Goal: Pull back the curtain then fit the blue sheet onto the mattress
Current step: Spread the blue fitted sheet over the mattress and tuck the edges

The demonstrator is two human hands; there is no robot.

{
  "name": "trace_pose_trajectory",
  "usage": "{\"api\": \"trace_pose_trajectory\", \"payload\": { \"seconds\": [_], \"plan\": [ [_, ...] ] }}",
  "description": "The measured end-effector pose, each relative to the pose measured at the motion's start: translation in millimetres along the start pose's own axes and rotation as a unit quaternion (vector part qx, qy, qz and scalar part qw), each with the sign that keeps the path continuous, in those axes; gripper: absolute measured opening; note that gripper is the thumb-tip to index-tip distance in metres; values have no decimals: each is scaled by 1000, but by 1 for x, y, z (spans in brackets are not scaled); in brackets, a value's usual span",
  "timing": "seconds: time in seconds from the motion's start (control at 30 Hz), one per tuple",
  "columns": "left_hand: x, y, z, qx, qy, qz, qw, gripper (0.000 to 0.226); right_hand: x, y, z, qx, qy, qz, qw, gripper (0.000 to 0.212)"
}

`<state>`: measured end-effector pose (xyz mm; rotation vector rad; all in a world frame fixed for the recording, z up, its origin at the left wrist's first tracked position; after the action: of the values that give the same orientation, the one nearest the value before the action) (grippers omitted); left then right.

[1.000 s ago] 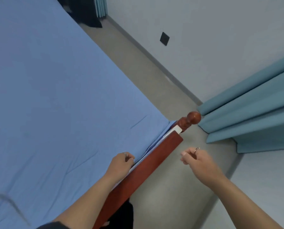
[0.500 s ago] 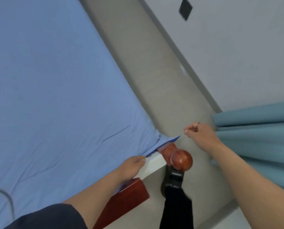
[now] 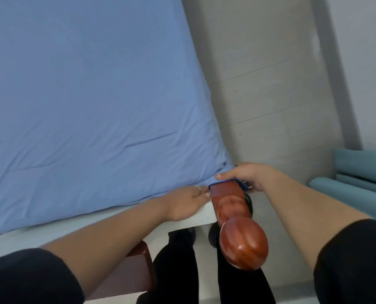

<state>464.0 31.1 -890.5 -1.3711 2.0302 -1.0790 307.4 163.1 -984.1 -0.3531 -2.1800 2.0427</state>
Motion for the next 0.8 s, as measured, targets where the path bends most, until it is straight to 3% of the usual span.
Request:
{"api": "trace_pose_trajectory", "payload": {
  "seconds": [0.13, 0.2, 0.27, 0.33, 0.43, 0.5, 0.53, 0.57, 0.67, 0.7, 0.8],
  "plan": [
    [11, 11, 10, 25, 5, 28, 999, 49, -4, 7, 5, -25, 67, 102, 992, 31],
    [8, 15, 11, 16, 3, 37, 999, 51, -1, 7, 11, -23, 72, 124, 989, 28],
    [3, 21, 11, 11, 0, 42, 999, 51, 8, 8, 19, 17, 34, 83, 996, 31],
    [3, 27, 10, 2, -18, 39, 999, 50, 16, 0, 34, 136, -103, -4, 985, 17],
    [4, 36, 6, -16, -77, 5, 997, 52, 18, -11, 45, 327, -337, -150, 870, 26],
    [4, 40, 12, -7, -148, -44, 988, 48, 18, -7, 35, 400, -384, -226, 801, 28],
    [3, 40, 17, -1, -166, -51, 985, 47, 23, 2, 29, 406, -384, -244, 793, 28],
    [2, 40, 23, 3, -157, -32, 987, 47, 28, 13, 21, 398, -353, -235, 814, 29],
    [3, 40, 36, -5, -56, 58, 997, 49, 38, 41, 0, 279, -157, -89, 943, 34],
    [5, 40, 36, -9, -42, 66, 997, 49, 39, 50, -6, 238, -98, -71, 964, 25],
    [7, 46, 24, 6, -19, 45, 999, 50, 39, 65, -27, 122, -10, -81, 989, 31]
  ]
}}
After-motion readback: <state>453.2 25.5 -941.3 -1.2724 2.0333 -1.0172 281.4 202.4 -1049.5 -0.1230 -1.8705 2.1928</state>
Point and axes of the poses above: each hand's wrist, its own y-axis towards the middle knuckle, its own x-axis out of the back of the hand, z = x × y, the point moved 3 cm from there along y, towards the middle knuckle, and after that the axes turned 5 degrees about -x, right-handed, at the moved point
